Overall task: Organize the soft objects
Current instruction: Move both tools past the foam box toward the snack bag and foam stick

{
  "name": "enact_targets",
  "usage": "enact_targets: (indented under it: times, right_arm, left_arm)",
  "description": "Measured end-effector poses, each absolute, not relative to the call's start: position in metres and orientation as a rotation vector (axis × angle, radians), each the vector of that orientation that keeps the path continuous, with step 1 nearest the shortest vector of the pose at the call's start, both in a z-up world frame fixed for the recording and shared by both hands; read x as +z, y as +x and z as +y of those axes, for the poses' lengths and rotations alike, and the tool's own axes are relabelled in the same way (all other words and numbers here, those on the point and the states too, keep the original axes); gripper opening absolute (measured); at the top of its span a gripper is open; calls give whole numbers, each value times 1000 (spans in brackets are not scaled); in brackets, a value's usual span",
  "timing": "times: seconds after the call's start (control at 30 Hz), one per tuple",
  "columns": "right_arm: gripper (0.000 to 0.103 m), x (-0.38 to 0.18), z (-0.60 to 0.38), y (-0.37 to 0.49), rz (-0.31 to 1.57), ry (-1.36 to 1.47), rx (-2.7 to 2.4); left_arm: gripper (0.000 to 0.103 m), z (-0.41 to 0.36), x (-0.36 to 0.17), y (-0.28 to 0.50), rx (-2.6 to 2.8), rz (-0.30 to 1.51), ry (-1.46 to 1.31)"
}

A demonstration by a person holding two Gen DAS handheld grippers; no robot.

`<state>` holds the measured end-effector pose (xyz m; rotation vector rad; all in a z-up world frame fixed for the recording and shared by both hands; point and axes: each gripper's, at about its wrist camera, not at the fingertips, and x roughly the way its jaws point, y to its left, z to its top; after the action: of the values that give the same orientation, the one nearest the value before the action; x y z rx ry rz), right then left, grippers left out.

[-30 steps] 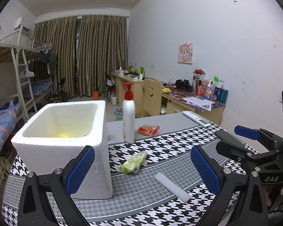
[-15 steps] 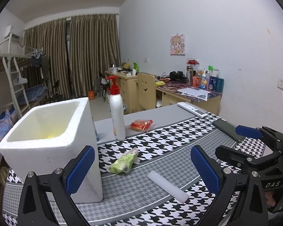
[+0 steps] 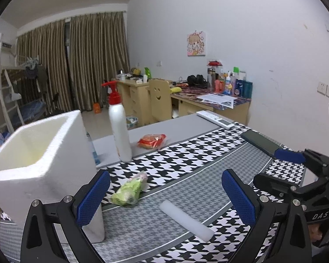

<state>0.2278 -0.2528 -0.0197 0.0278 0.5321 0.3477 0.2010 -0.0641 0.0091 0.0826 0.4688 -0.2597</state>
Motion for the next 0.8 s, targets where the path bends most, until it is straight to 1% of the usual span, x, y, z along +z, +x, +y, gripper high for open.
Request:
enact_targets:
  times: [0.37, 0.67, 0.8]
  right_arm:
    - [98, -31, -257, 234, 566, 18, 355]
    - [98, -36, -253, 238, 588, 5, 375]
    - [98, -38, -251, 239, 592, 3, 380]
  left_arm:
    - [102, -68, -6, 227, -246, 531, 94]
    - [97, -70, -19, 243, -246, 579, 99]
    - [92, -68, -26, 250, -233, 606, 98]
